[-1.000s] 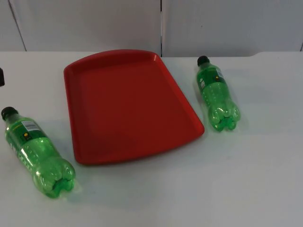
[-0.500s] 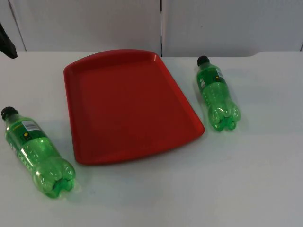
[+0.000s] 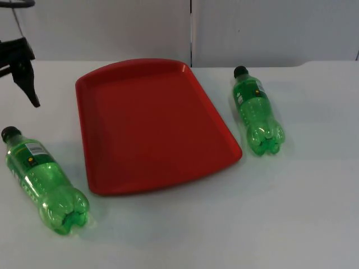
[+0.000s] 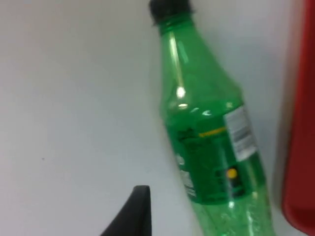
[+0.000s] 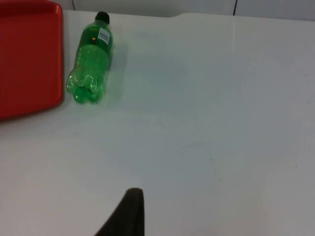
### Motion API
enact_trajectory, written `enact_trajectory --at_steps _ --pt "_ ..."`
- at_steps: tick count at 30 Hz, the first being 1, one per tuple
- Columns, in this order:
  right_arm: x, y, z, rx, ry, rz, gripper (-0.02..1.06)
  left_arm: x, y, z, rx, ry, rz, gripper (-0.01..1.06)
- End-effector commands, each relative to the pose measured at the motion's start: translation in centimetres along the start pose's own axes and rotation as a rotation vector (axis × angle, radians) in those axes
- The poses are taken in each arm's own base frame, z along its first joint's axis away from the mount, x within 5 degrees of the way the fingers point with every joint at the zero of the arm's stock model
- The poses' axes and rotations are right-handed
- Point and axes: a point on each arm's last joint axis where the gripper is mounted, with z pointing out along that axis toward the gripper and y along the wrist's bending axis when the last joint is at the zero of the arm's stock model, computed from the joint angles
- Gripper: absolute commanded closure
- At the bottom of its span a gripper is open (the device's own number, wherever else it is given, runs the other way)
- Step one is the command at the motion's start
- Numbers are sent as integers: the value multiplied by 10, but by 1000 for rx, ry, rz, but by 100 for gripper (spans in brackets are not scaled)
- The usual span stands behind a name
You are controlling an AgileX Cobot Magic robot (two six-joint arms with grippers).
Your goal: Place the bottle upright on the tray.
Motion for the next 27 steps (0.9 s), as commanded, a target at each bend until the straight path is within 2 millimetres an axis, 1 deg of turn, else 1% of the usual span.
enact_trajectory --at_steps 1,3,4,9,11,14,15,16,19,22,27 --pt "0 0 0 6 -7 0 -1 -3 0 10 -23 3 -22 0" --pt "0 0 0 6 -7 0 -1 -4 1 20 -30 11 -46 0" --pt "0 0 0 6 -7 0 -1 -4 1 20 -30 11 -46 0" --pt "0 0 0 6 -7 0 -1 -7 0 42 -44 28 -76 0" --pt "0 0 0 6 -7 0 -1 -10 -1 44 -43 27 -78 0" --pt "0 0 0 6 -7 0 -1 -15 -10 51 -51 39 -59 0" --pt "0 0 0 6 -7 0 -1 -15 -10 51 -51 39 -59 0" --pt "0 0 0 6 -7 0 -1 -16 -15 54 -54 37 -48 0" --pt "0 0 0 6 -7 0 -1 -15 -22 61 -111 16 -36 0" --pt "0 0 0 6 -7 0 -1 -14 -22 64 -151 0 -51 0" --pt "0 0 0 6 -7 0 -1 -13 -22 68 -159 10 -76 0"
